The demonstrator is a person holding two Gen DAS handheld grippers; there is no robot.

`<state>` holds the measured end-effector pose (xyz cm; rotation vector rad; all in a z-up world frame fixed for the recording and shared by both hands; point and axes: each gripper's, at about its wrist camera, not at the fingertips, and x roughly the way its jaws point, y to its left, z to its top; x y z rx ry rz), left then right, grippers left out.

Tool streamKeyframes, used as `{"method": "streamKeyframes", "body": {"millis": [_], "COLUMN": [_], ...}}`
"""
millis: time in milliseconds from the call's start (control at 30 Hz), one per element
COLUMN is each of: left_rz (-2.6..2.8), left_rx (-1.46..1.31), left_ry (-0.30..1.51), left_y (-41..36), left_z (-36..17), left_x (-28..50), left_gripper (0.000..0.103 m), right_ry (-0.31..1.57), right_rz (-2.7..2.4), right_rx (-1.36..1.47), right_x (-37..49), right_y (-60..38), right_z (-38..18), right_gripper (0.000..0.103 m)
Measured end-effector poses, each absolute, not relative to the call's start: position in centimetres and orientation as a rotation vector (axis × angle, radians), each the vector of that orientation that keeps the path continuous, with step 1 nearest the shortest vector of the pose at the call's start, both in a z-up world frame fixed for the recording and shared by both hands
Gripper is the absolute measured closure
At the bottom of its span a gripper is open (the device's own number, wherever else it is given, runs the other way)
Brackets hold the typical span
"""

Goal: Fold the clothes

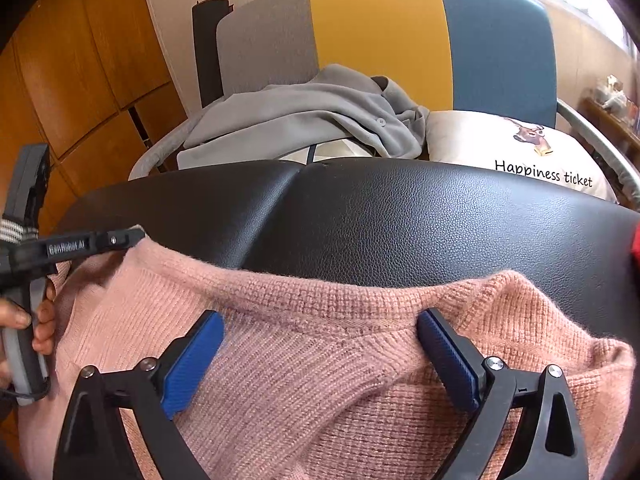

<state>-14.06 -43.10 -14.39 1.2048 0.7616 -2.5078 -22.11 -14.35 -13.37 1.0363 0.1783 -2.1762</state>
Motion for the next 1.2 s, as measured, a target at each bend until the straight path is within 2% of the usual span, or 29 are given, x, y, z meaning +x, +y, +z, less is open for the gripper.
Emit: {"method": "streamKeyframes", "body": {"millis": [133, 233, 300, 600, 800, 967, 1033, 1100, 1200], "left_rz": [-2.685, -2.83, -2.764, -2.639, -2.554, -2.551, -2.552, -2.552, -2.585], "left_rx": [1.068, 1.103, 1.222, 1.107, 1.015, 1.029, 1.037, 1.044, 0.993], "left_ry": [0.753, 0.637, 0.522, 0.705, 0.828, 0.795, 0.779, 0.763, 0.709], "left_y": [-40.4, -36.5, -35.0, -37.0, -38.5, -37.8, -37.4, -37.1, -36.5], "left_z": [-10.9, -10.3, -12.3, -12.5, -12.3, -14.2, -15.0, -15.7, -16.3], "left_x": [-10.8, -10.0, -10.3, -0.8, 5.7, 10.2, 12.0, 13.8, 14.3], "left_gripper": [0.086, 0.083, 0.081, 0.08, 0.075, 0.073, 0.071, 0.071, 0.07], "right_ry": [0.187, 0.19, 0.19, 0.173, 0.189, 0.302, 0.381, 0.317, 0.213], "right_rz": [-2.184, -2.185, -2.187, -2.185, -2.174, -2.173, -2.199, -2.244, -2.089], "right_rx": [1.034, 1.033, 1.032, 1.035, 1.047, 1.094, 1.145, 1.067, 0.958], "right_x": [-22.0, -22.0, -21.9, -22.0, -22.1, -22.0, -22.1, -21.0, -17.5], "right_y": [-14.5, -14.5, -14.5, -14.5, -14.8, -16.0, -17.4, -18.9, -24.0], "right_z": [-13.4, -13.4, -13.3, -13.3, -13.3, -13.0, -11.8, -8.5, -3.9], "right_gripper": [0.004, 0.004, 0.004, 0.004, 0.0, 0.0, 0.001, 0.012, 0.012]}}
